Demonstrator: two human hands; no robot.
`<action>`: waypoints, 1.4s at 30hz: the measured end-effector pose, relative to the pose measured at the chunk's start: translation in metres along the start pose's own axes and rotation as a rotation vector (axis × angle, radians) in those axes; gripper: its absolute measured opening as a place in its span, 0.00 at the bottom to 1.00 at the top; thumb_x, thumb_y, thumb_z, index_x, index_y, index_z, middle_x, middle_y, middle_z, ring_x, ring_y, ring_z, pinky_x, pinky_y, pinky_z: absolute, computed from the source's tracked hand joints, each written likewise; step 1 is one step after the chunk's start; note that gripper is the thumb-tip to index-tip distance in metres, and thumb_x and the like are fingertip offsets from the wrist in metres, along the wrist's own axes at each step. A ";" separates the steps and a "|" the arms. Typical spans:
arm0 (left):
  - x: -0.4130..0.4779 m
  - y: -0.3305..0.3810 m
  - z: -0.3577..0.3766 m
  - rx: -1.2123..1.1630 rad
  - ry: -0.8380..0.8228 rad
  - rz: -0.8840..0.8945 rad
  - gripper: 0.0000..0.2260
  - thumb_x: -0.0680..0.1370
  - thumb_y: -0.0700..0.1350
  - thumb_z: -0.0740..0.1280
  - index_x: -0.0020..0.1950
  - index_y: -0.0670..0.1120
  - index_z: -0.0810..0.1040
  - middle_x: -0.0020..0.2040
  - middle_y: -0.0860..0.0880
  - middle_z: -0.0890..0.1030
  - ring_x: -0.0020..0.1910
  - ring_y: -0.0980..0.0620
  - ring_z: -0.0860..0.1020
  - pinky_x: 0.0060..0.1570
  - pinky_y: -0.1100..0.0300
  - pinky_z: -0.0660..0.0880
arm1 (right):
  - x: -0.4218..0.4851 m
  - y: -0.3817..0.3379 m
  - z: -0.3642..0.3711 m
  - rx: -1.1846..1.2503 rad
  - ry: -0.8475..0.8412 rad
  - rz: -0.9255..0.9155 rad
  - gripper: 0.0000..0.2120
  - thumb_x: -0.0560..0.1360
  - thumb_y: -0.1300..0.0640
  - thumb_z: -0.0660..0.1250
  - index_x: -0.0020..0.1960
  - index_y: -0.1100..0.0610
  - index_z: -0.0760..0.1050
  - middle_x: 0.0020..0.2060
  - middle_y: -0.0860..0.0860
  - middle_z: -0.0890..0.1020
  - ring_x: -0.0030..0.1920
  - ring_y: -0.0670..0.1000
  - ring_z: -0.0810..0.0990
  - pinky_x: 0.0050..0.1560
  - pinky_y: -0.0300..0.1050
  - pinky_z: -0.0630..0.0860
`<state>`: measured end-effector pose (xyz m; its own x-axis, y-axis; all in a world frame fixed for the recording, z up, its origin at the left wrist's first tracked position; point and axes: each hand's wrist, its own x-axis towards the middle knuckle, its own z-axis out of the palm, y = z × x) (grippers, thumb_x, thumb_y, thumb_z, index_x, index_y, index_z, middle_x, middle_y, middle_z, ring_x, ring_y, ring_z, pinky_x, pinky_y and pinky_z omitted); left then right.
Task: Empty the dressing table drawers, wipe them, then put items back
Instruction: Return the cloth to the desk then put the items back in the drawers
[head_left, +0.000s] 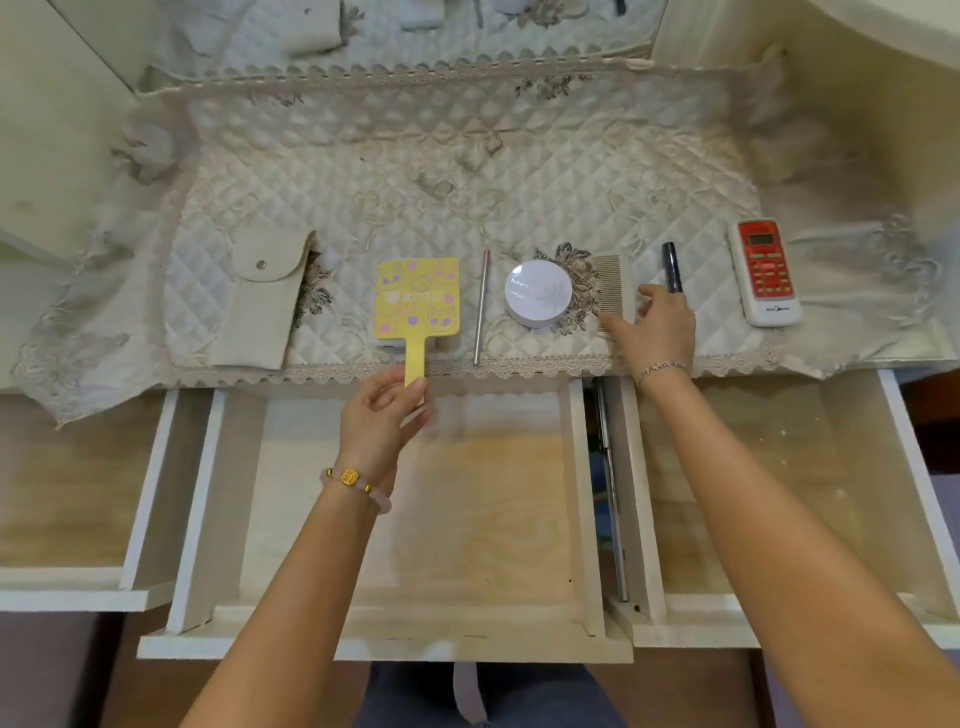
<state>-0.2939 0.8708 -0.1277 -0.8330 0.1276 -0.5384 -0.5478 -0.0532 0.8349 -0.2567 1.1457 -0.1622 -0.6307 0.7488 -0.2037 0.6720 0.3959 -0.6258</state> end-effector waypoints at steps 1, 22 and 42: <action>-0.001 -0.001 0.000 0.001 0.005 0.000 0.06 0.75 0.38 0.68 0.48 0.46 0.75 0.40 0.49 0.79 0.42 0.55 0.78 0.43 0.62 0.77 | 0.001 0.000 0.001 0.002 0.002 0.010 0.29 0.68 0.46 0.72 0.63 0.58 0.70 0.57 0.56 0.76 0.58 0.57 0.74 0.57 0.54 0.74; -0.016 -0.006 -0.015 0.016 -0.025 0.010 0.06 0.75 0.38 0.69 0.49 0.46 0.76 0.40 0.50 0.80 0.37 0.59 0.78 0.45 0.61 0.77 | -0.052 0.017 -0.008 0.659 -0.082 0.311 0.11 0.71 0.61 0.72 0.52 0.62 0.77 0.37 0.49 0.80 0.34 0.44 0.76 0.30 0.31 0.76; -0.071 -0.062 0.023 0.210 -0.318 -0.114 0.10 0.75 0.41 0.69 0.55 0.42 0.77 0.45 0.48 0.82 0.40 0.57 0.77 0.39 0.64 0.75 | -0.166 0.098 -0.056 0.797 0.065 0.535 0.13 0.72 0.60 0.70 0.56 0.62 0.76 0.41 0.50 0.80 0.39 0.45 0.79 0.29 0.30 0.75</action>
<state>-0.1992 0.8874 -0.1389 -0.6840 0.4234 -0.5940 -0.5797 0.1787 0.7950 -0.0639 1.0900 -0.1473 -0.2788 0.7628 -0.5835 0.3886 -0.4660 -0.7949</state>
